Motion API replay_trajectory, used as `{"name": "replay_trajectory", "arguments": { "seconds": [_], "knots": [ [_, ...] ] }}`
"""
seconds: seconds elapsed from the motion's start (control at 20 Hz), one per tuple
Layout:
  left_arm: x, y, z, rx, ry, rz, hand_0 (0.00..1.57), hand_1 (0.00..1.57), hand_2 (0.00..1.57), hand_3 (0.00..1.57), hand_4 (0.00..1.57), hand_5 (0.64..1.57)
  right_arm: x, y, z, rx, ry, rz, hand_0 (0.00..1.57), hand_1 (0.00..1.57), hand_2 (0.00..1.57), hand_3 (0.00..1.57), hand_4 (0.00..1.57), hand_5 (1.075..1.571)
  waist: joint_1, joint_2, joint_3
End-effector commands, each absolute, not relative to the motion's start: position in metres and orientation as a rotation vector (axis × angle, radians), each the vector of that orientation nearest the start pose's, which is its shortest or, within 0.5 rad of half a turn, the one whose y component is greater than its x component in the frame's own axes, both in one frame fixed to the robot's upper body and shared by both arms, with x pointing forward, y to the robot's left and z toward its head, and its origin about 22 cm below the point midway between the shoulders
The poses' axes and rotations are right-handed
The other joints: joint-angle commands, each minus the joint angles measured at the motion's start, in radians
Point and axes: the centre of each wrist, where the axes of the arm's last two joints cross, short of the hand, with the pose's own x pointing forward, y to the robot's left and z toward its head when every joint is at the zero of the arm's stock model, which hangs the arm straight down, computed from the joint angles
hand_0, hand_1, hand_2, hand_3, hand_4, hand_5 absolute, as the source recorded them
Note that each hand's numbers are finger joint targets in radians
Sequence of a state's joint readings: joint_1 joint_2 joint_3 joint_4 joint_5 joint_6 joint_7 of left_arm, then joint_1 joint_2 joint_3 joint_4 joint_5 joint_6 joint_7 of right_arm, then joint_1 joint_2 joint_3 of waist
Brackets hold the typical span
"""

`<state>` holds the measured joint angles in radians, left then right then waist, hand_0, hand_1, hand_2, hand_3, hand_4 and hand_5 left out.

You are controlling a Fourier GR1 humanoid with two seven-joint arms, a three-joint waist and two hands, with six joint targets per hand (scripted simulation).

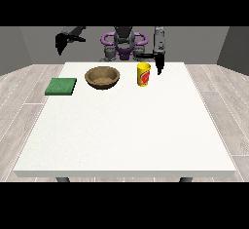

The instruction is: Pick the cup and pour the ball into the bowl, then pick the bowl and place it on the pad

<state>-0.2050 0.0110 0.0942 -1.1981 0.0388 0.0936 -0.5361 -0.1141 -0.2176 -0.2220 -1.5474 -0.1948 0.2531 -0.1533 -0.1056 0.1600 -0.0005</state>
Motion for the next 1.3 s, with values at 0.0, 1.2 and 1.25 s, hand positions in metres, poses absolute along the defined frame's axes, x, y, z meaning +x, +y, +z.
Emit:
{"name": "replay_trajectory", "arguments": {
  "seconds": [0.0,1.2,1.25],
  "knots": [
    [0.292,0.212,-0.066,0.121,-1.920,0.055,0.00,0.00,0.00,0.00,0.00,1.519,0.276,-0.330,0.049,0.056,-1.847,0.058,0.00,0.00,0.00,0.00,0.00,1.570,0.004,0.010,0.0002],
    [0.313,0.206,-0.103,0.491,-2.006,-0.111,1.32,1.32,1.57,1.57,1.47,1.246,0.287,-0.347,0.055,0.070,-1.978,0.138,0.00,0.00,0.00,0.00,0.00,1.570,-0.092,0.168,0.0001],
    [0.303,0.206,-0.110,0.531,-1.965,-0.102,1.32,1.32,1.57,1.57,1.48,1.250,0.283,-0.366,0.055,0.076,-1.956,0.151,0.00,0.00,0.00,0.00,0.00,1.570,-0.113,0.142,0.0006]
  ]
}}
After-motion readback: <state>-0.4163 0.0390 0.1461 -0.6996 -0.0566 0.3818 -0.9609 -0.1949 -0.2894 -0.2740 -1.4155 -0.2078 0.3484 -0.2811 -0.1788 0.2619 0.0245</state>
